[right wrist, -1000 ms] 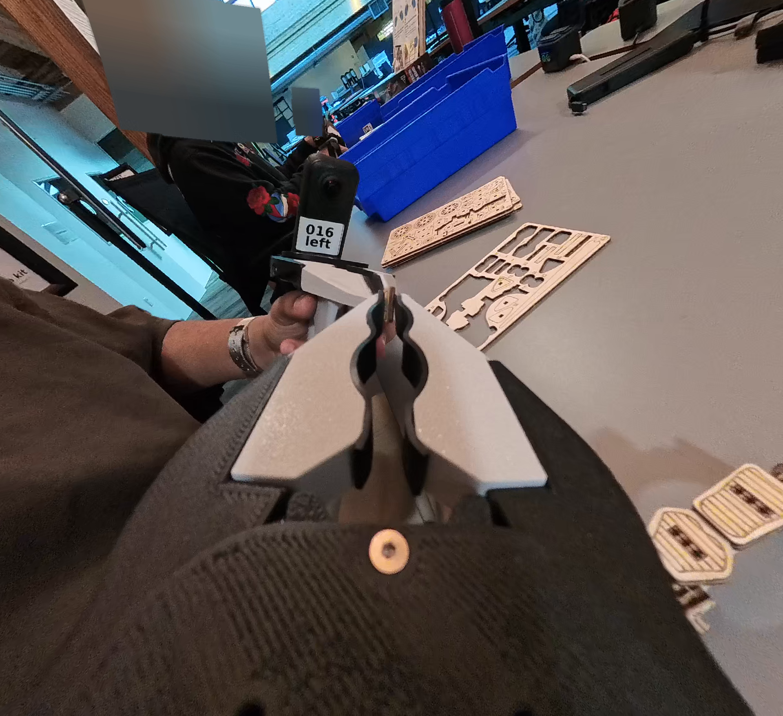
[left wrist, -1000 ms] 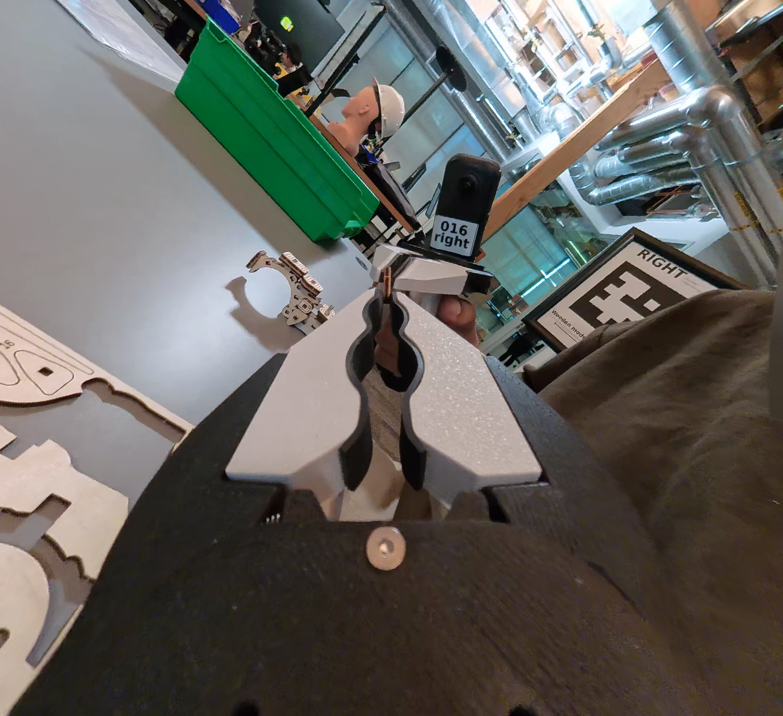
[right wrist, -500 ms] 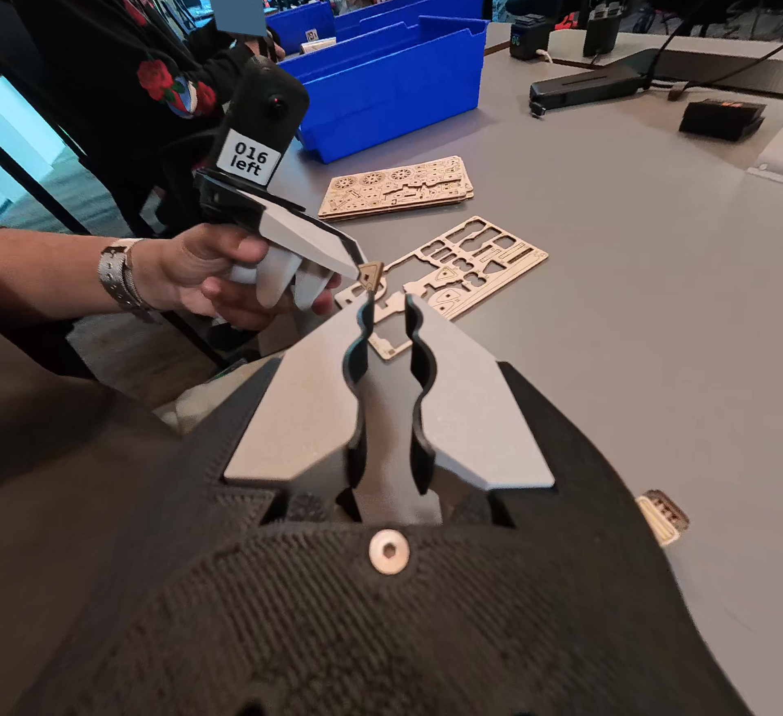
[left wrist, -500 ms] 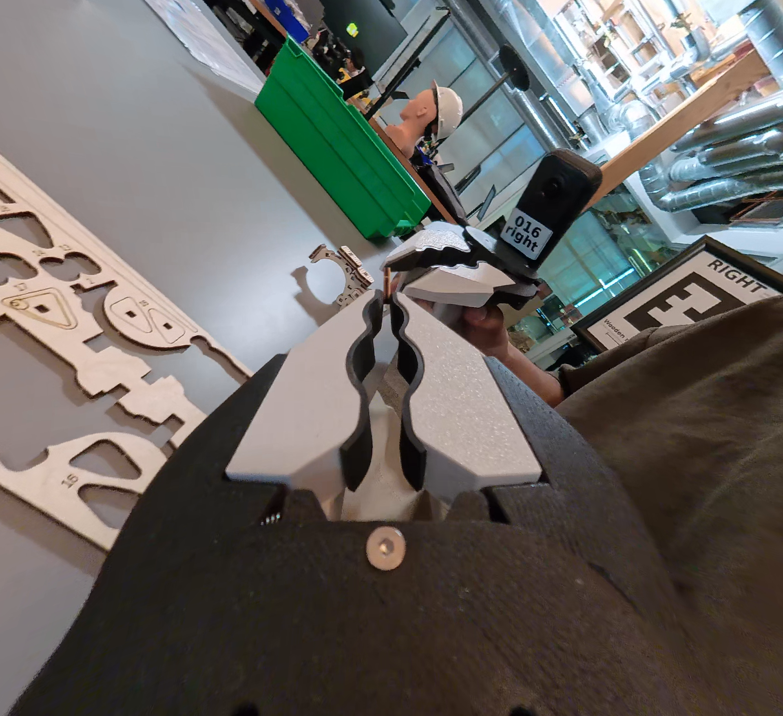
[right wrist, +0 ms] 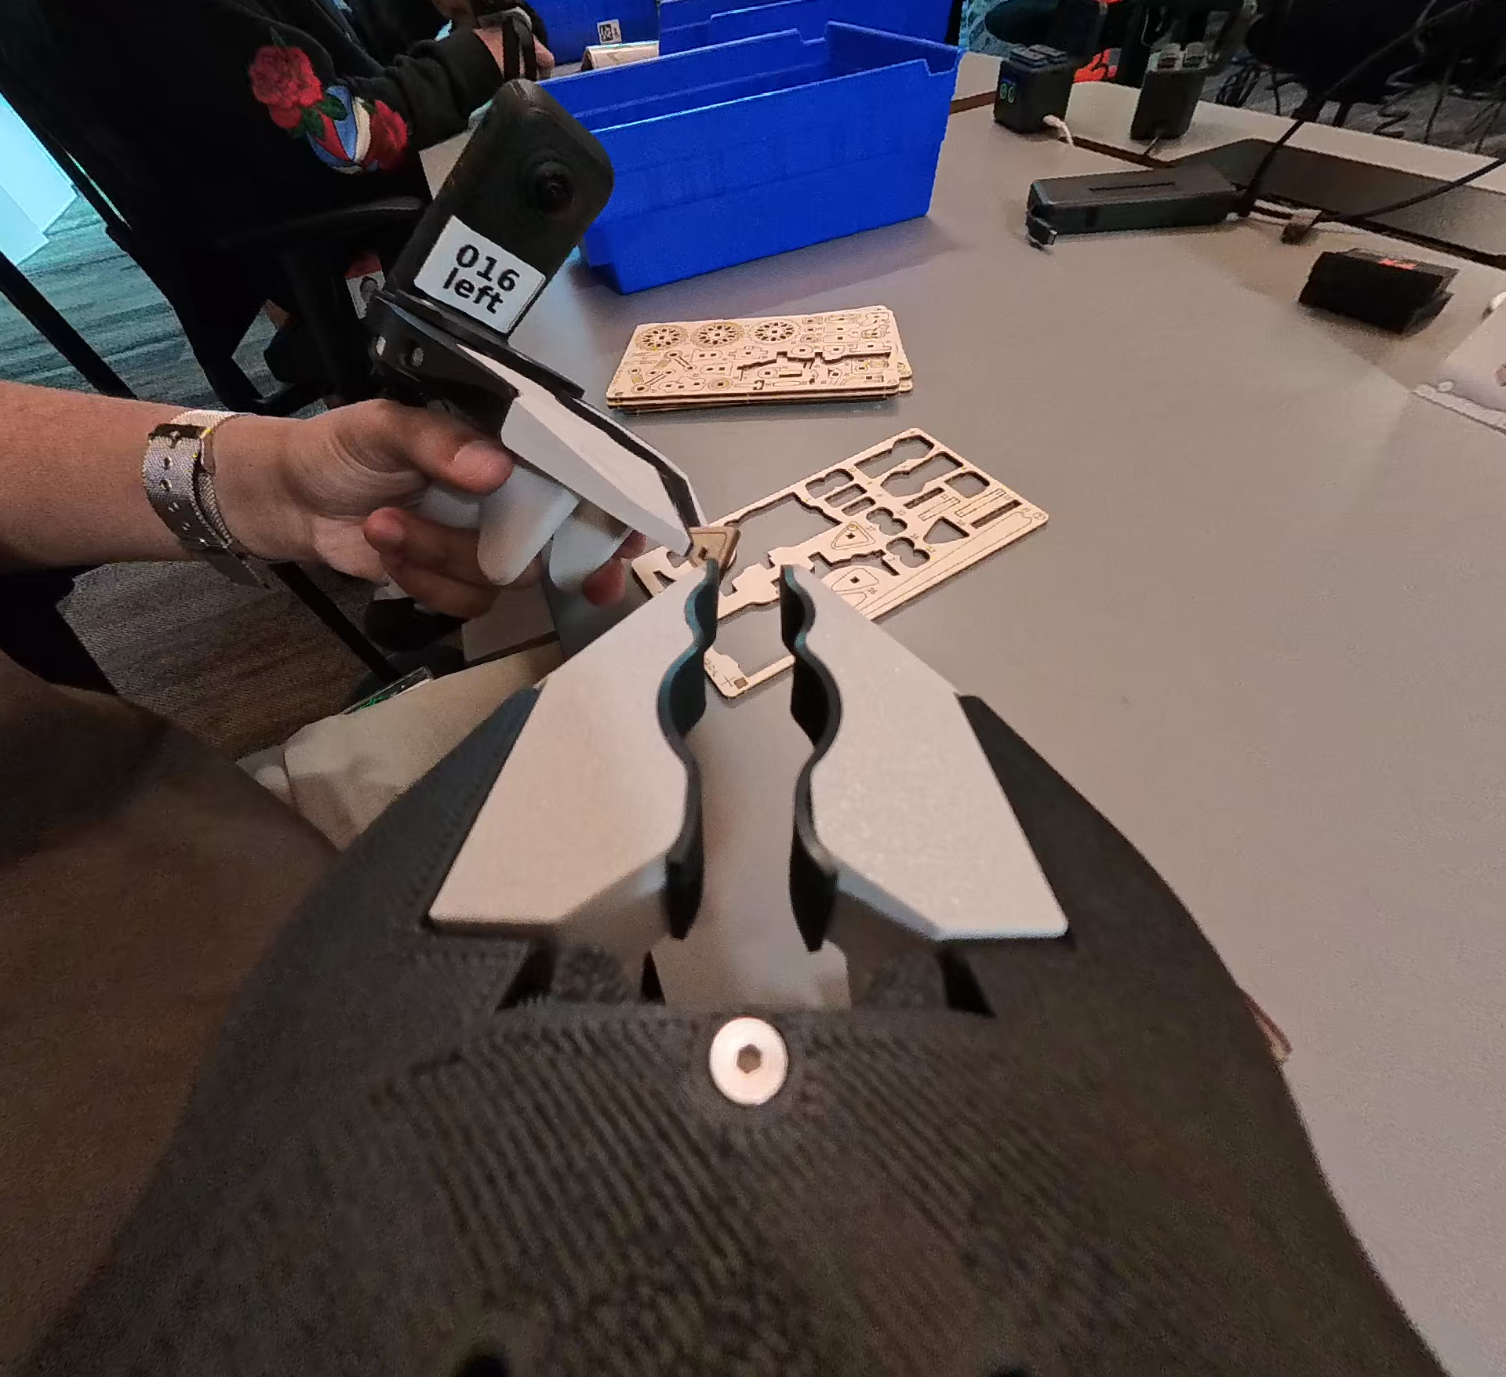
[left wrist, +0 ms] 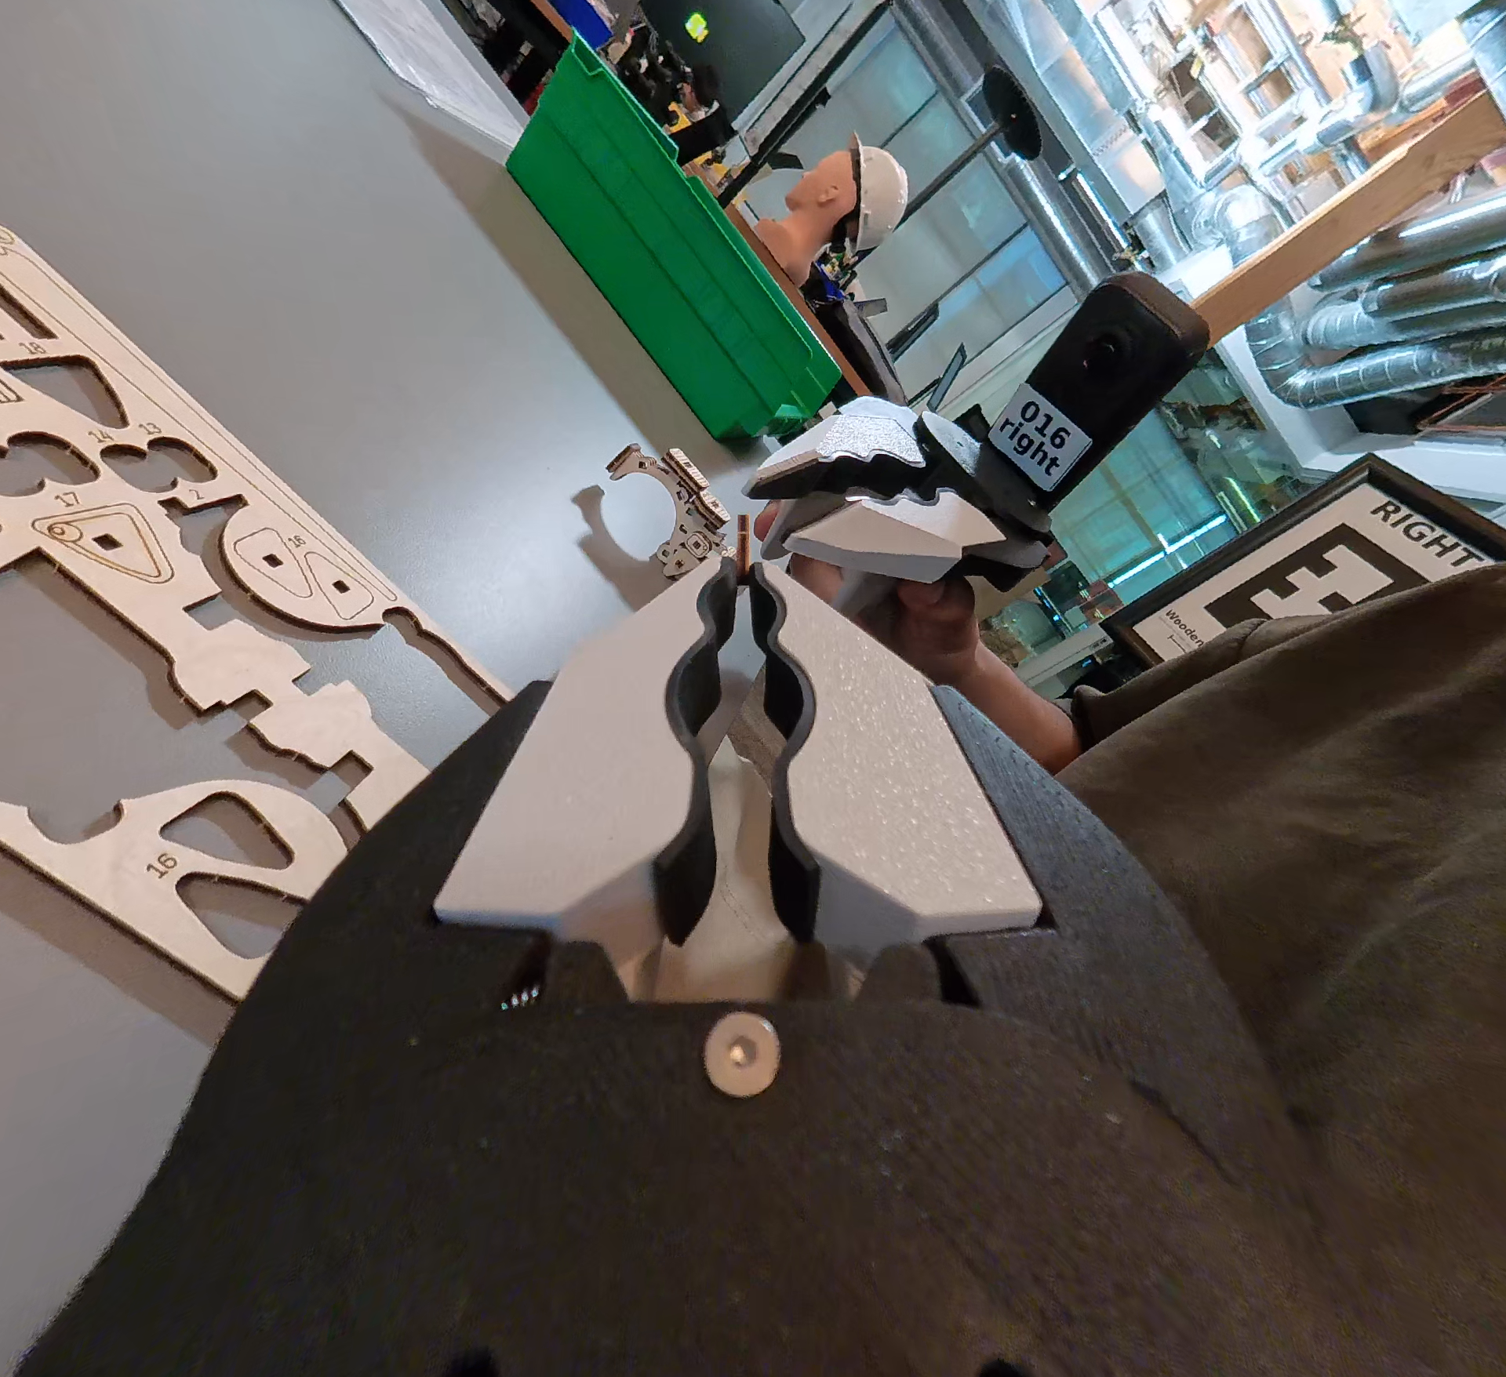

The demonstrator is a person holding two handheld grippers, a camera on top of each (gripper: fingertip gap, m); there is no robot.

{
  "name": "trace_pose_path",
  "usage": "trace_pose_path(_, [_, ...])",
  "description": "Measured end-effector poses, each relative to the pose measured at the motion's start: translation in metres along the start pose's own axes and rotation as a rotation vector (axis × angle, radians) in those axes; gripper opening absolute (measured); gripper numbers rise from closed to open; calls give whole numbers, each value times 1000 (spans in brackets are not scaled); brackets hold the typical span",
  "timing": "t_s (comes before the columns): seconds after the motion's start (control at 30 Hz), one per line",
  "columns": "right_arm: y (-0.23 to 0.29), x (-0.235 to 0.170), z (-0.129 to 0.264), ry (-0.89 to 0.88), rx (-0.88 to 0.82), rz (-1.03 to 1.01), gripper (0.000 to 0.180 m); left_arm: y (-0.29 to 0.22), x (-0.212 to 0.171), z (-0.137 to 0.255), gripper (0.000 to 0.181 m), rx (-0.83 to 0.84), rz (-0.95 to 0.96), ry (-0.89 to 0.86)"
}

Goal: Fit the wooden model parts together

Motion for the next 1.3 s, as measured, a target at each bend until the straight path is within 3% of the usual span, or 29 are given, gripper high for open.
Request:
trace_pose_path(0.5, [0, -2, 2, -14, -16, -41, 13, -1, 8, -3, 0, -53, 60, -35])
trace_pose_path(1.3, [3, -16, 55, -69, -197, -108, 13, -19, -2, -61, 0, -201, 69, 125])
Point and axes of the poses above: each gripper's, where its closed fingertips meet, z back along the fingers, x out of its top, y = z × x across the jaws, the point moved 4 cm from there along z, back along the fingers, and after that the axes turned 9 degrees about x, right-handed, at the moved point
